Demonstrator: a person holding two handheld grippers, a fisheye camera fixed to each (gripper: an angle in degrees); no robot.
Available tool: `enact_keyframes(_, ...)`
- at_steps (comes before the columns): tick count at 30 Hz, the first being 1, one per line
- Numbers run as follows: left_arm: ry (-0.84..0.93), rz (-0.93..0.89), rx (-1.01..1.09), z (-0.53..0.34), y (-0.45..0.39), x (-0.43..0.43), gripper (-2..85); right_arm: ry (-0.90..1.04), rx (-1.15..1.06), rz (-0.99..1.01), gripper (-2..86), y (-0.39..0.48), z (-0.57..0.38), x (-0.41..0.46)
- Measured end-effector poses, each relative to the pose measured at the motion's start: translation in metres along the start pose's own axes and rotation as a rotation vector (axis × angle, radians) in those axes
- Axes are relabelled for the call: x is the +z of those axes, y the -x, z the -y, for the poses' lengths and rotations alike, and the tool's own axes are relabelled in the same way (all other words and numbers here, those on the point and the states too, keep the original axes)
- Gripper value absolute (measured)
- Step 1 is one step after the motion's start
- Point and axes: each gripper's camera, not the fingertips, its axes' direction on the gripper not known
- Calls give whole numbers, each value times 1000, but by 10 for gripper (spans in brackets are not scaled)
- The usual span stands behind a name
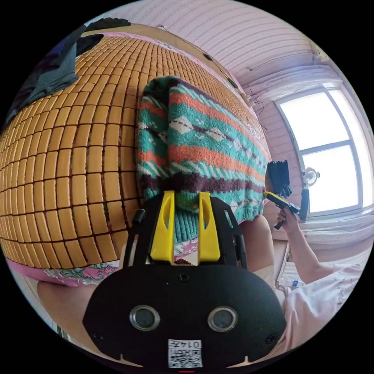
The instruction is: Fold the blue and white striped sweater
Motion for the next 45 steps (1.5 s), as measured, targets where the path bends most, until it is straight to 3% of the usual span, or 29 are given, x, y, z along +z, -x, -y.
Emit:
enact_keyframes(3,-10,150,80,-3,-34,2,80,-39,33,-34,95,9,-3,-1)
enact_keyframes(5,-2,279,169,-4,-64,7,76,-44,182,-10,110,8,-6,9)
enact_keyframes(9,12,309,166,-3,-72,6,71,-15,260,61,90,24,0,24)
enact_keyframes(18,11,454,75,-38,-31,-63,76,44,18,229,89,139,20,49)
enact_keyframes(23,-90,348,69,-76,-35,-107,87,-9,-45,131,83,185,10,38)
enact_keyframes(28,-130,415,185,-115,-74,-122,67,-94,-164,6,20,221,-1,13)
enact_keyframes(35,-55,303,405,-109,-171,-41,40,-79,-715,1,-8,383,52,16)
enact_keyframes(38,-35,291,486,-97,-214,0,35,-11,-851,-37,-9,453,87,34)
enact_keyframes(43,146,460,617,-91,-249,69,22,167,-848,-108,-6,517,123,88)
enact_keyframes(45,130,486,715,-101,-259,76,6,198,-807,-118,-6,524,124,108)
